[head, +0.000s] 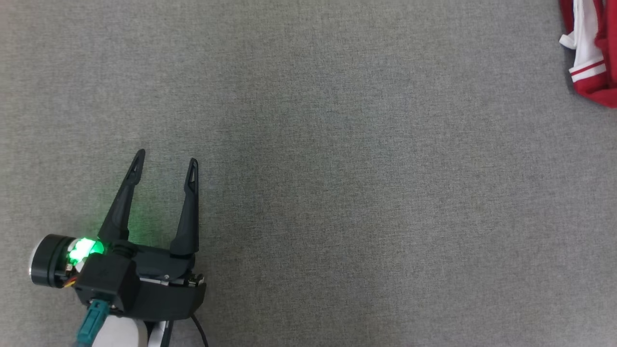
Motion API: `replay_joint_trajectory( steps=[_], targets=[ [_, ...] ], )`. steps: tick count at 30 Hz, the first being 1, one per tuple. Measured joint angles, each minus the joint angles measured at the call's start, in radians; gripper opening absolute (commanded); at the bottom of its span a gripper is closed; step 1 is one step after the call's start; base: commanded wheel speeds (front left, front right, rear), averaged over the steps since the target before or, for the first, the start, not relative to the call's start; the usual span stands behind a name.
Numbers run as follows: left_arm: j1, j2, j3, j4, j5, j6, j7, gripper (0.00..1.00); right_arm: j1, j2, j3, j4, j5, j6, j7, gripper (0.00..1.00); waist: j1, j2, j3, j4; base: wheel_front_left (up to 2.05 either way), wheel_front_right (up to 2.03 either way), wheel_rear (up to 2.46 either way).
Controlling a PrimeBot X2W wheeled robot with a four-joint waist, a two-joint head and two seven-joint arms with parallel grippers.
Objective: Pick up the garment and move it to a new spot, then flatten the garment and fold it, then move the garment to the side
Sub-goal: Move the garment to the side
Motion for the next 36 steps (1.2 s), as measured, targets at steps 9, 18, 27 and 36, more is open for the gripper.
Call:
replay_joint_trajectory(
  steps=[9,18,27,36],
  targets=[
    [-0.001,0.012,0.012,-0.042,0.0,0.0,0.0,1.0,-0.063,-0.013,0.05,0.037,-0.01,0.0,-0.015,0.0,-0.0001,-0.0001,0.027,-0.017,0.0,0.0,0.0],
    [-0.001,0.009,0.016,-0.041,0.0,0.001,0.0,1.0,-0.106,-0.005,0.078,0.092,-0.022,0.0,-0.069,1.0,-0.0001,-0.0001,0.03,-0.013,0.0,0.0,0.0],
    [0.022,-0.011,0.032,-0.005,-0.014,0.011,0.0,1.0,-0.134,0.081,0.04,0.155,-0.088,0.0,-0.206,1.0,-0.0001,-0.0001,-0.027,-0.006,0.0,0.0,0.0],
    [0.104,-0.038,0.07,0.053,-0.041,0.028,0.0,1.0,0.011,0.312,-0.162,0.188,-0.103,0.0,-0.448,1.0,-0.0002,-0.0003,-0.148,0.001,0.0,0.0,0.0]
  ],
)
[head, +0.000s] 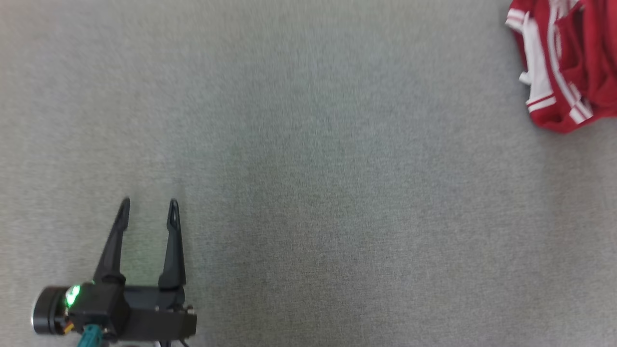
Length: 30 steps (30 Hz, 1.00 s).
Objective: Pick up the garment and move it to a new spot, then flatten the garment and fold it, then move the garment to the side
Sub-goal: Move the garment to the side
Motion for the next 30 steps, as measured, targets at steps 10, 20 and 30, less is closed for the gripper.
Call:
replay_joint_trajectory(
  steps=[10,20,30],
  targets=[
    [0.079,-0.016,0.014,0.04,-0.021,0.016,0.0,1.0,0.466,0.312,-0.367,-0.348,-0.165,0.0,-0.019,1.0,-0.0002,-0.0002,-0.166,0.023,0.0,0.0,0.0],
    [0.12,-0.019,0.019,0.064,-0.022,0.026,0.0,1.0,0.758,0.504,-0.493,-0.583,-0.267,0.0,-0.019,1.0,-0.0003,-0.0002,-0.262,0.039,0.0,0.0,0.0],
    [0.142,-0.019,0.015,0.081,-0.021,0.032,0.0,1.0,1.025,0.618,-0.495,-0.722,-0.299,0.0,-0.019,1.0,-0.0001,0.0,-0.324,0.059,0.0,0.0,0.0]
  ],
)
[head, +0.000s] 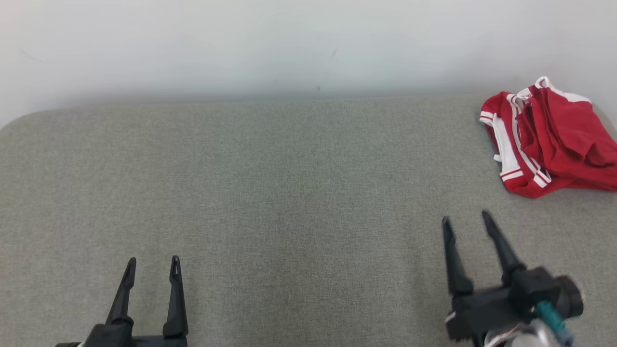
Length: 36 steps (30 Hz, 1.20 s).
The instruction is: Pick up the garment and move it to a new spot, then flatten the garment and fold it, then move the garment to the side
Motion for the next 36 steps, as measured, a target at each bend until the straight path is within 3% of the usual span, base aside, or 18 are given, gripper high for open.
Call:
replay_joint_trajectory(
  steps=[12,36],
  targets=[
    [0.046,0.0,0.0,0.023,-0.015,0.001,0.0,1.0,0.163,0.023,0.029,-0.011,0.057,0.0,0.0,1.0,0.0,0.0001,-0.058,0.002,0.0,0.0,0.0],
    [0.081,0.0,-0.028,0.066,-0.035,0.003,0.0,1.0,0.183,0.022,0.011,0.025,0.094,0.0,0.0,1.0,0.0002,0.0001,-0.091,0.013,0.0,0.0,0.0]
  ],
)
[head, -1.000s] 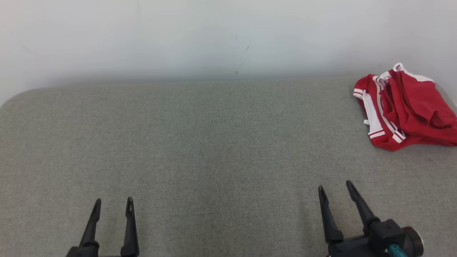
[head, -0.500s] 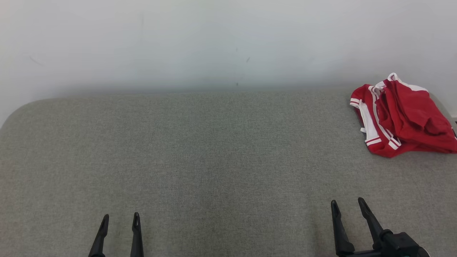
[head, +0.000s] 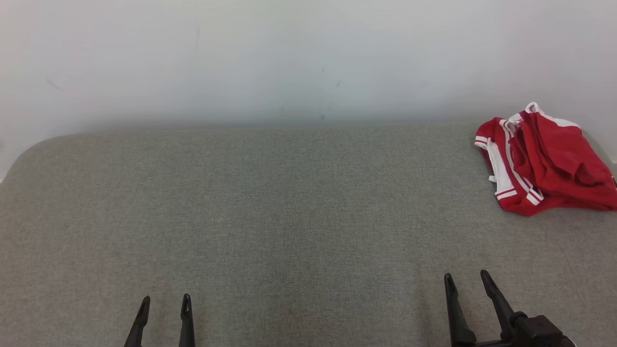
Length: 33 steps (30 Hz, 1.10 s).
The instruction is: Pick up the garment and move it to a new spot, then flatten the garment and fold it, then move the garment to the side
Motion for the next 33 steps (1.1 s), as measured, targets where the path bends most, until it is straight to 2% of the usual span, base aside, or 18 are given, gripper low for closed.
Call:
replay_joint_trajectory(
  steps=[12,13,19,33],
  targets=[
    [0.0,0.0,0.001,0.012,0.0,0.004,0.0,1.0,-0.001,0.0,0.002,0.013,0.001,0.0,0.0,1.0,0.0,0.0,0.001,0.001,0.0,0.0,0.0],
    [0.0,0.0,0.0,0.019,0.0,0.005,0.0,0.0,0.0,0.0,0.002,0.021,0.001,0.0,0.002,0.0,0.0,0.0,0.001,0.001,0.0,0.0,0.0],
    [0.002,-0.002,-0.001,0.068,-0.015,0.004,0.01,0.0,0.016,0.001,-0.001,0.071,0.021,0.0,0.019,0.0,0.0,0.0,0.001,0.001,0.0,0.0,0.0],
    [-0.026,-0.002,-0.01,0.08,-0.293,-0.01,0.035,0.0,-0.031,0.001,-0.061,0.091,0.282,0.0,0.125,0.0,0.0,0.0001,0.001,0.003,0.0,0.0,0.0]
  ],
)
